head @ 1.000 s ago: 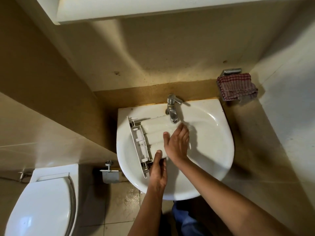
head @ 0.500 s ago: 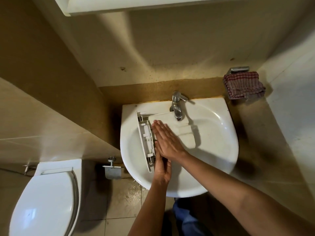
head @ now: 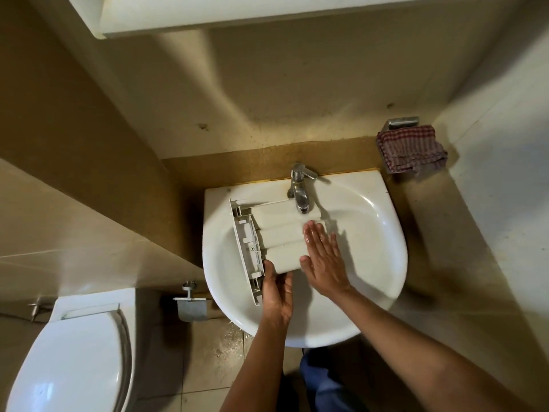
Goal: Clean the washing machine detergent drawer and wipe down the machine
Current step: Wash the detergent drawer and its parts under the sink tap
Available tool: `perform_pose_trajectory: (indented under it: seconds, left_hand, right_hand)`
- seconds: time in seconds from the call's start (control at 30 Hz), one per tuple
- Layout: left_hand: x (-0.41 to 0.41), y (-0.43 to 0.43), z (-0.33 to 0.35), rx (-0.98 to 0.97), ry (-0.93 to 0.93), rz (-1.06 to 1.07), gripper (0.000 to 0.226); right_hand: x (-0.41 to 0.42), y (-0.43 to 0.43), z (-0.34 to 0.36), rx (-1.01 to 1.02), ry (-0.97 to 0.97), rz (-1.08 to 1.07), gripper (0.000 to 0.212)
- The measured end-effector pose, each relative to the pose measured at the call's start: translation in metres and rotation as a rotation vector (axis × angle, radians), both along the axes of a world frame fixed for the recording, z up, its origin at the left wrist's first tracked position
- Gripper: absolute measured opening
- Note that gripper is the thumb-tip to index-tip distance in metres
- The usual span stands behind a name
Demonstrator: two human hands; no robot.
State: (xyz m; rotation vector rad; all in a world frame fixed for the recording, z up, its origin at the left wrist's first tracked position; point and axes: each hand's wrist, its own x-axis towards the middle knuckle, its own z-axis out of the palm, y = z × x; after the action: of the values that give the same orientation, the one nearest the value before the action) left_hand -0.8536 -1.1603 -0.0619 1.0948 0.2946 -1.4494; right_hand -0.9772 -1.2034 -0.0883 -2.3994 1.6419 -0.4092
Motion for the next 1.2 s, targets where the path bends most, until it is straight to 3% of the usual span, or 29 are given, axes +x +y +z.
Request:
perform_pose_trajectory:
  seconds: [0.1,0.43,0.57,0.77,0.87,1.07,1.2]
  left_hand:
    - [0.001,0.002,-0.001,-0.020,-0.011,-0.078,0.035]
    - [0.004,0.003,-0.004,-0.014,-0.020,-0.090,0.049]
    - [0.008,0.004,-0.004,-0.002,-0.032,-0.091,0.042]
    - [0.007,0.003,-0.001,0.011,-0.061,-0.130,0.041]
    - [0.007,0.002,0.002,0.001,-0.053,-0.127,0.036]
    - [0.003,0.003,0.008,0.013,-0.063,-0.123,0.042]
    - [0.006,-0.002,0.007,0.036,-0.050,-0.054,0.039]
  right_hand:
    - [0.036,0.000,0.006,0.032,-0.007,-0.110,0.069]
    - [0.021,-0.051,0.016,-0.085,0.194,0.368,0.075]
    - [0.035,-0.050,0.027,-0.052,0.123,0.294,0.071]
    - [0.079,-0.043,0.039,0.036,0.044,0.012,0.063]
    - [0.086,-0.039,0.035,0.019,0.103,0.071,0.069]
    - [0.022,-0.017,0.006,-0.186,0.206,0.548,0.060]
    - [-0.040,-0.002,-0.005,-0.124,0.149,0.352,0.056]
